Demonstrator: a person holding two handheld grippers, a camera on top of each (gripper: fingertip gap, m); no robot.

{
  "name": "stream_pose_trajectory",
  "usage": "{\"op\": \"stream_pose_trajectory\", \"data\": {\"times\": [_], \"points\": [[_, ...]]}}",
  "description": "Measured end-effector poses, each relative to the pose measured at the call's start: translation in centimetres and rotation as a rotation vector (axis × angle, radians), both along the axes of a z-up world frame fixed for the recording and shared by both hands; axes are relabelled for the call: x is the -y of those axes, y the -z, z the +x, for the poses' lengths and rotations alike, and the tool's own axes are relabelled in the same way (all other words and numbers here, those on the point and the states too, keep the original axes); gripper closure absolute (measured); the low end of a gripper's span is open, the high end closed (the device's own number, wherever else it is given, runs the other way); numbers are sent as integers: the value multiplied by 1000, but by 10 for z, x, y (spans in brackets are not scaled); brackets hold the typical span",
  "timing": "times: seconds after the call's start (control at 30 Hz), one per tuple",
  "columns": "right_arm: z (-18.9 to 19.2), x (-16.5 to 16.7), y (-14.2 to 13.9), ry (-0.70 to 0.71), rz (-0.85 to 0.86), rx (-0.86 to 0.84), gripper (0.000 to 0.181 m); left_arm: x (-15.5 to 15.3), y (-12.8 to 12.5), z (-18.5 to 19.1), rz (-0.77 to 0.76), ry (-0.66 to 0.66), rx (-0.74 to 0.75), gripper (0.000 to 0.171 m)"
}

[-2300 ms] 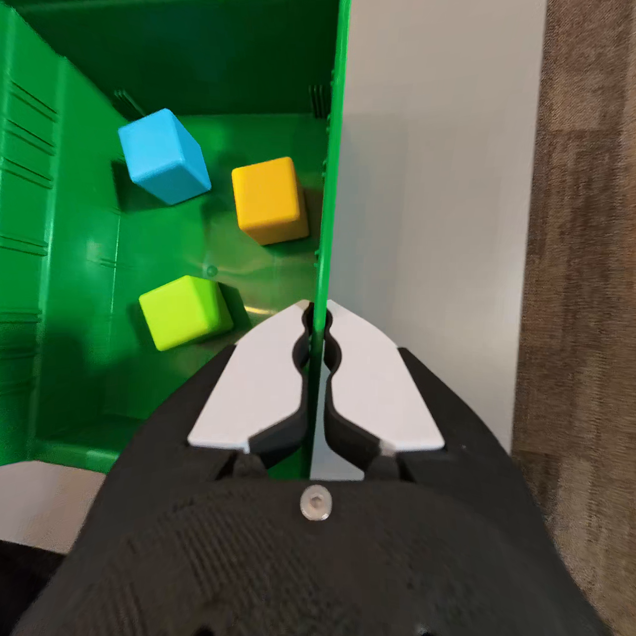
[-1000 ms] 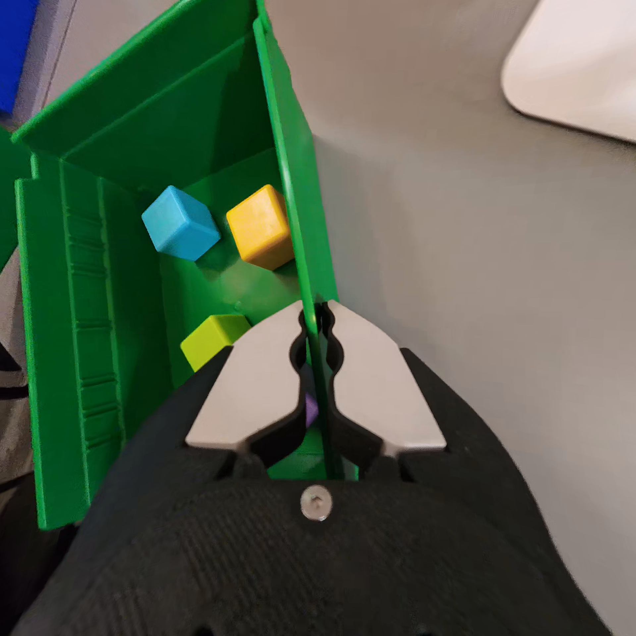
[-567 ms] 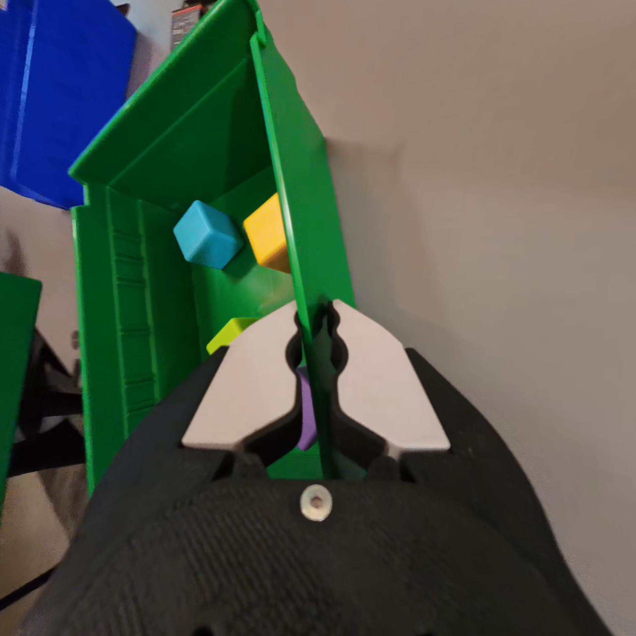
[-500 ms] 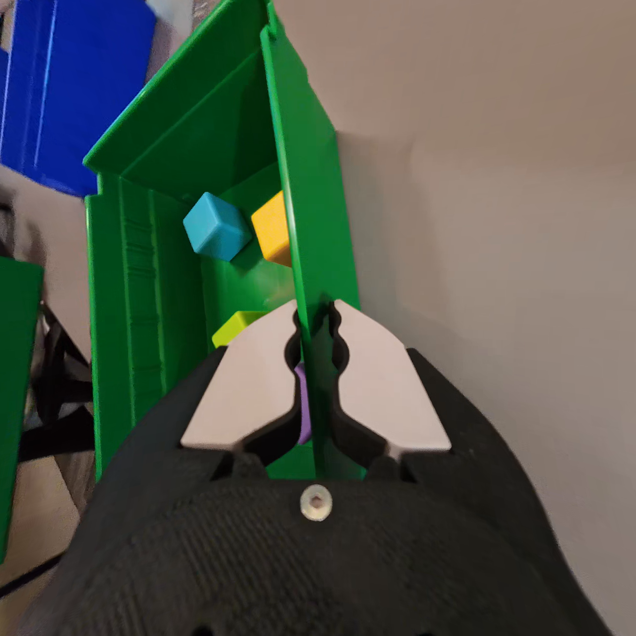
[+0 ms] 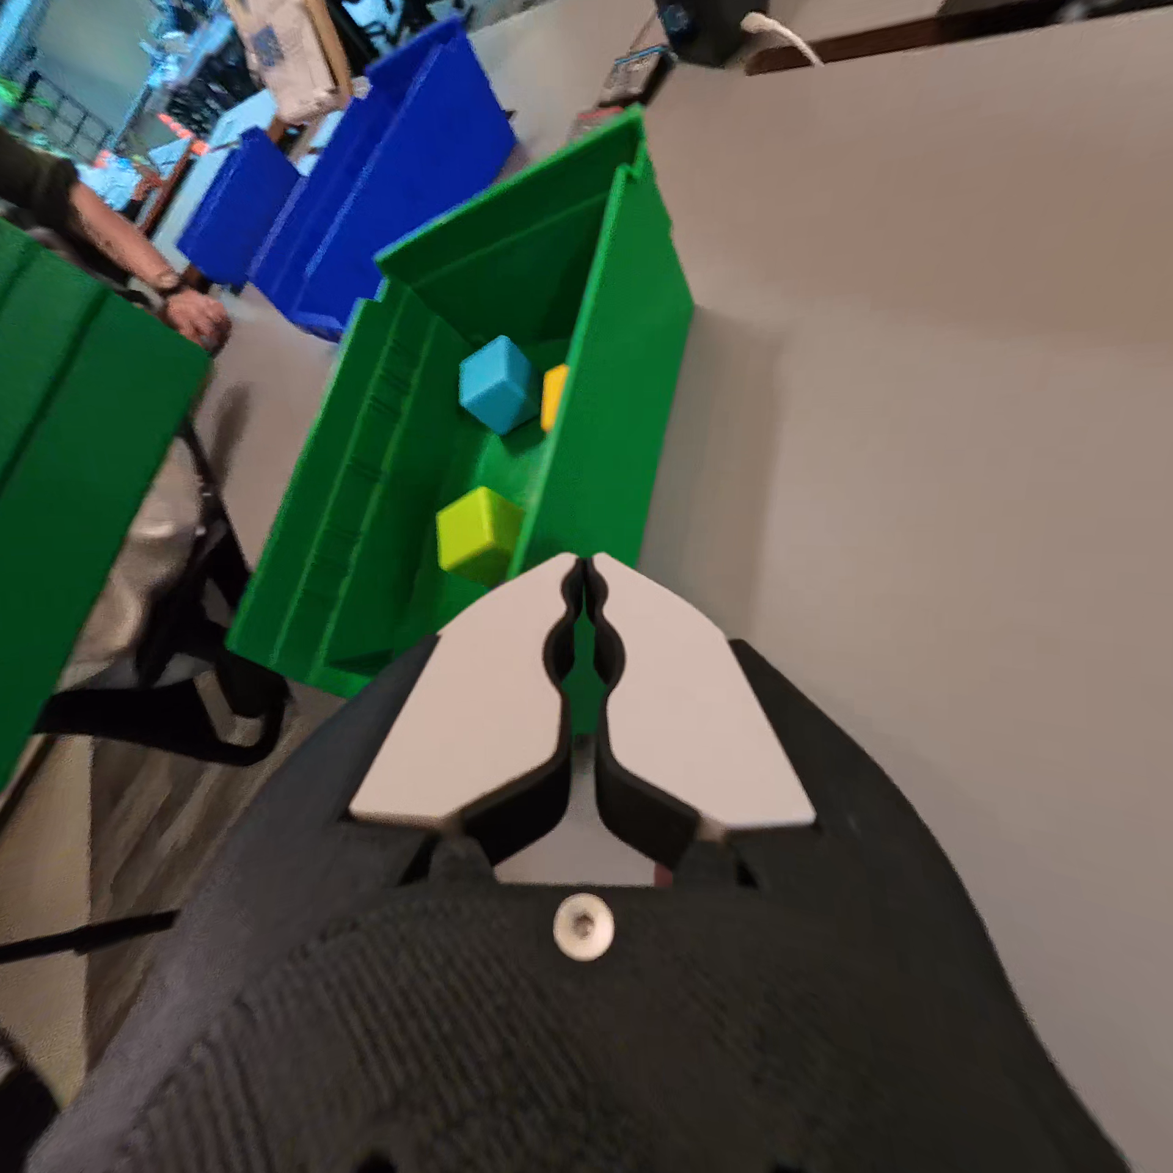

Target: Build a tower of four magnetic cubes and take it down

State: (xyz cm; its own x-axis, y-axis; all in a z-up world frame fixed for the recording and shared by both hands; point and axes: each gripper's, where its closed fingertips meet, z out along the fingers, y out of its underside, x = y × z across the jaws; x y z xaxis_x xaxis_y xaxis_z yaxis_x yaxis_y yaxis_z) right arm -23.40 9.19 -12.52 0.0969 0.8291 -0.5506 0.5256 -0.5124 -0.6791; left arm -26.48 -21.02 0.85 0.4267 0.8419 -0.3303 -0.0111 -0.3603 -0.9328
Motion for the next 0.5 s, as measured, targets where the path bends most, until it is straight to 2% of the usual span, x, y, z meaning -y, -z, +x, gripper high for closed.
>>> {"op": "stream_pose_trajectory", "data": {"times": [0.07, 0.17, 0.3, 0.4, 0.5], "points": [[8, 5, 20, 8, 31, 36, 181, -6, -1, 3, -12, 6, 4, 166], [10, 35, 41, -48, 28, 84, 181, -18, -4, 10, -16, 31, -2, 166], [-7, 51, 45, 7, 95, 63, 181, -31, -12, 21, -8, 77, -29, 166], [-25, 65, 49, 25, 50, 71, 181, -38, -15, 30, -12, 101, -39, 166], [-36, 75, 50, -13, -12, 65, 181, -43, -18, 36, -10, 122, -50, 166]]}}
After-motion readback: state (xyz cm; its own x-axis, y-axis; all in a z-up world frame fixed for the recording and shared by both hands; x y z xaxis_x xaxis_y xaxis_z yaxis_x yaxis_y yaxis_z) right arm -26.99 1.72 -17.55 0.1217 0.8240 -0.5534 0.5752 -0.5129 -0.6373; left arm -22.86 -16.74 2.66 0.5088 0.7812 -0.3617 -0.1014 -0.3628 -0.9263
